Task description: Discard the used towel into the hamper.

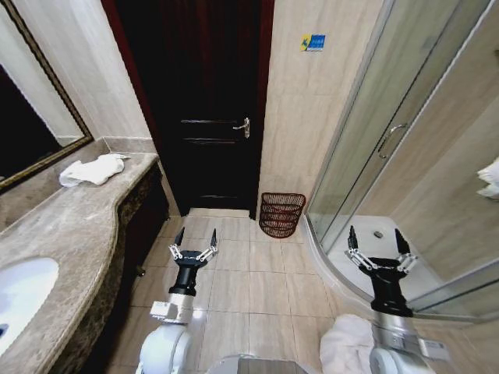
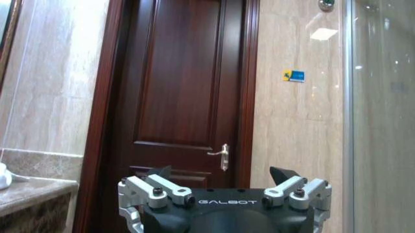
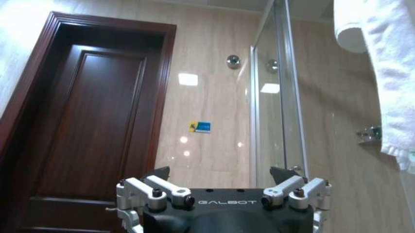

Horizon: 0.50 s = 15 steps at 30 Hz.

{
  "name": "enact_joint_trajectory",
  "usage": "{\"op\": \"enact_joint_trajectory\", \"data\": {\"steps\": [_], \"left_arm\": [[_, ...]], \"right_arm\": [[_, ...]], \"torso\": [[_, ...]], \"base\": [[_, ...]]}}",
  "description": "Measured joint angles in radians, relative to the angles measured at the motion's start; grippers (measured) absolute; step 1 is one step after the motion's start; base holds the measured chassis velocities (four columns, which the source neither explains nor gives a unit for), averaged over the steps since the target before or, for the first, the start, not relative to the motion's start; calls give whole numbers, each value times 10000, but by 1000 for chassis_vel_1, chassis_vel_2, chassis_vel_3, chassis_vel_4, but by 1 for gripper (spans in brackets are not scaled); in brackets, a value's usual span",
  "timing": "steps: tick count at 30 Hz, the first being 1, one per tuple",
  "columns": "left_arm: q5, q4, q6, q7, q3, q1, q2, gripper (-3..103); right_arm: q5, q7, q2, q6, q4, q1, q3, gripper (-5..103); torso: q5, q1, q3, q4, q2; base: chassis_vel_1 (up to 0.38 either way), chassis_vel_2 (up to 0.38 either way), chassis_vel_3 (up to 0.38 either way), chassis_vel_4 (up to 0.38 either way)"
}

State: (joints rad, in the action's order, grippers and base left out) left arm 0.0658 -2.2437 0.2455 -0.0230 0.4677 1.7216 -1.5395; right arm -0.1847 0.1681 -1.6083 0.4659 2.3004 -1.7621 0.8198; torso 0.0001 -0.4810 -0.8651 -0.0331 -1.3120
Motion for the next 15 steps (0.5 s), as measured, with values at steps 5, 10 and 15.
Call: {"op": "enact_joint_trajectory", "data": {"steps": [5, 10, 15], "left_arm": [[6, 0, 12, 10, -23, 69, -70, 99], [50, -10, 28, 53, -65, 167, -172, 99], [267, -147, -22, 101, -107, 241, -176, 100]], "right_arm": [[-178, 28, -1, 67, -63, -6, 54, 100], [-178, -4, -1, 124, -146, 6, 49, 100], [45, -378, -1, 411, -300, 114, 46, 100]], "torso": [[0, 0, 0, 1, 0], [1, 0, 0, 1, 0], [-1, 0, 0, -1, 0]], "base": [[0, 0, 0, 0], [76, 70, -84, -88], [155, 166, -148, -147]]}}
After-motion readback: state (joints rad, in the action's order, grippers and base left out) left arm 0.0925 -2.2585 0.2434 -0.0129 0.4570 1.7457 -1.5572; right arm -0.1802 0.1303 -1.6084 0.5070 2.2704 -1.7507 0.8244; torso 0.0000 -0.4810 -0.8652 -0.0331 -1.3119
